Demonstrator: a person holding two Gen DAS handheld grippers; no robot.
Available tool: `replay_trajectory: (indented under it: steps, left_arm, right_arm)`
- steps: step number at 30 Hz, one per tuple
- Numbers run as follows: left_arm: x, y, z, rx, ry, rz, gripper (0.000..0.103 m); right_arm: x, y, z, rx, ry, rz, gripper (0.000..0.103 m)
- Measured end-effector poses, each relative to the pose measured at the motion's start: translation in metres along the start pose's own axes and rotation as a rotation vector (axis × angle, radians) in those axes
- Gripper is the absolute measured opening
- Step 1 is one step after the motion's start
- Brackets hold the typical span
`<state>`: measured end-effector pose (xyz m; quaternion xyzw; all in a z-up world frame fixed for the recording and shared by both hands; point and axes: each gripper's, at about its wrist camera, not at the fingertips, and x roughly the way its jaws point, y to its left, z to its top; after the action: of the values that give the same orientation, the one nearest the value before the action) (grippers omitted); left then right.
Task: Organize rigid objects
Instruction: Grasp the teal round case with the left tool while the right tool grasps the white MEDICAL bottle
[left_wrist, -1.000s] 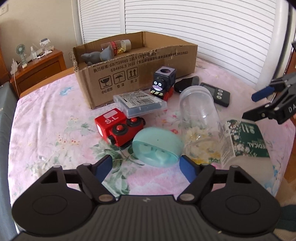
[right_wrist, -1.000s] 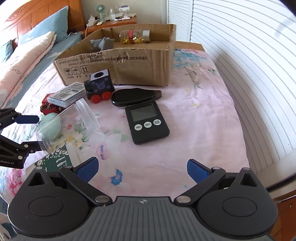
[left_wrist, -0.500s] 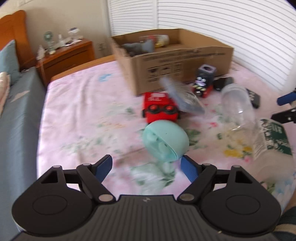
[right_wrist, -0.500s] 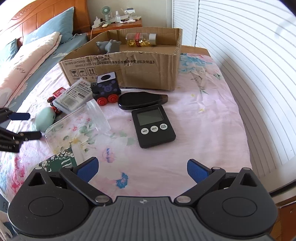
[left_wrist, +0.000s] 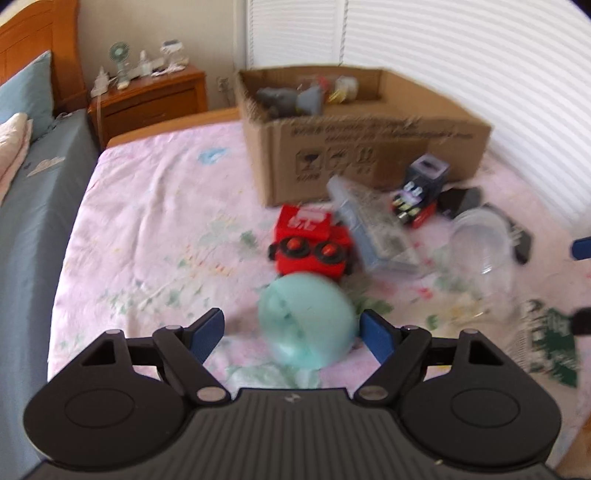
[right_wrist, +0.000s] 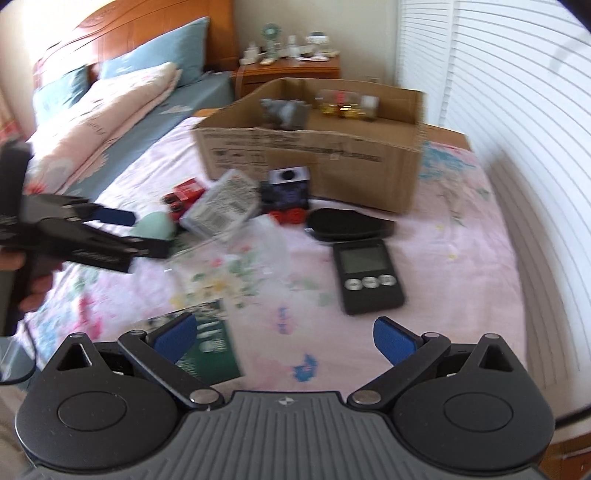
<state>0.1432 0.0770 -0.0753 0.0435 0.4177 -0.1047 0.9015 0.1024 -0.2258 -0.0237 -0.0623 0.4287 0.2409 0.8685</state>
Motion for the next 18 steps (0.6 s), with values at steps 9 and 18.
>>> replay_trajectory:
  steps: [9, 18]
  left_arm:
    - [-0.013, 0.015, -0.013, -0.023, 0.012, 0.034, 0.083]
    - [-0.011, 0.01, -0.011, 0.034, -0.024, 0.02, 0.076]
  right_arm:
    - [0.016, 0.042, -0.001, -0.131, 0.092, 0.147, 0.103]
    - [0.04, 0.07, -0.007, -0.239, 0.188, 0.055, 0.103]
